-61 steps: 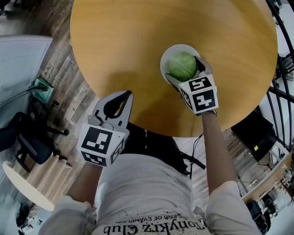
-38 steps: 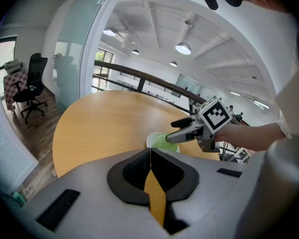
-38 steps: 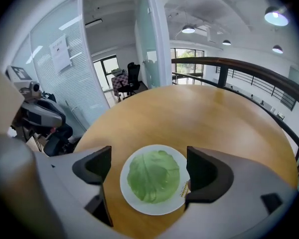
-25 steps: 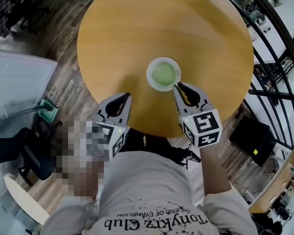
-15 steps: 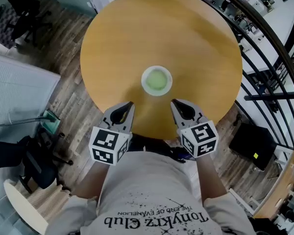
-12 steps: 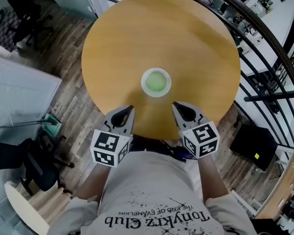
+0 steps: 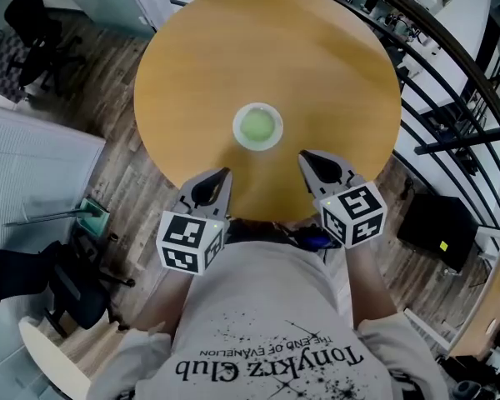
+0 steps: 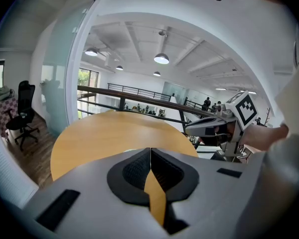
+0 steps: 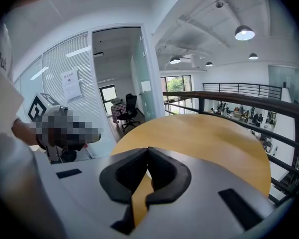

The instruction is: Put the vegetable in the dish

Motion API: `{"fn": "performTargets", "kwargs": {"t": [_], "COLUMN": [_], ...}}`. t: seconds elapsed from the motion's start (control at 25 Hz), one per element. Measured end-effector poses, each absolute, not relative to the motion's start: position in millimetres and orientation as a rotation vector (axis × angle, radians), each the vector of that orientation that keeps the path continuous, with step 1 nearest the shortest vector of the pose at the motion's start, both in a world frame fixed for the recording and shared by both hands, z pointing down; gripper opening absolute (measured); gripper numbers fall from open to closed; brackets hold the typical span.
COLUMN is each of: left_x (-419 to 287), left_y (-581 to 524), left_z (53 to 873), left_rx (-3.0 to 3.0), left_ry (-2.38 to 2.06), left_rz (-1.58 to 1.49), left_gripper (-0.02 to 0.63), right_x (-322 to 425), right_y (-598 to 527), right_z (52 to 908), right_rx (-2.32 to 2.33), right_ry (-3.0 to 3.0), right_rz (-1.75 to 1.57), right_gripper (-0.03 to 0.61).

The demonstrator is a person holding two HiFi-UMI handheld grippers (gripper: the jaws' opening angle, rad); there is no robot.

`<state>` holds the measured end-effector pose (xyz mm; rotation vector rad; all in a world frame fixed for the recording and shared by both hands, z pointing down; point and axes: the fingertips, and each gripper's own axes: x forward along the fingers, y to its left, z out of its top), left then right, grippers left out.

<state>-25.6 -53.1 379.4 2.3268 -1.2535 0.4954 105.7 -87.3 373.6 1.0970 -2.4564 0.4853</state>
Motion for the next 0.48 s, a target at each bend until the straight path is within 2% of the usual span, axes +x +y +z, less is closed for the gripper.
{"fn": "performTargets", "kwargs": {"t": [0.48], "left_x": [-34], "left_y": [-47], "left_z": [384], "left_rx": [2.308], "left_ry": [-1.276], "left_rz": [0.527], "left_gripper": [0.023], "right_x": [99], "right_y": [-82], "right_z": [385], "right_rx": [1.053], "right_ry": [-2.469], "right_rz": [0.526], "right_gripper": [0.025]}}
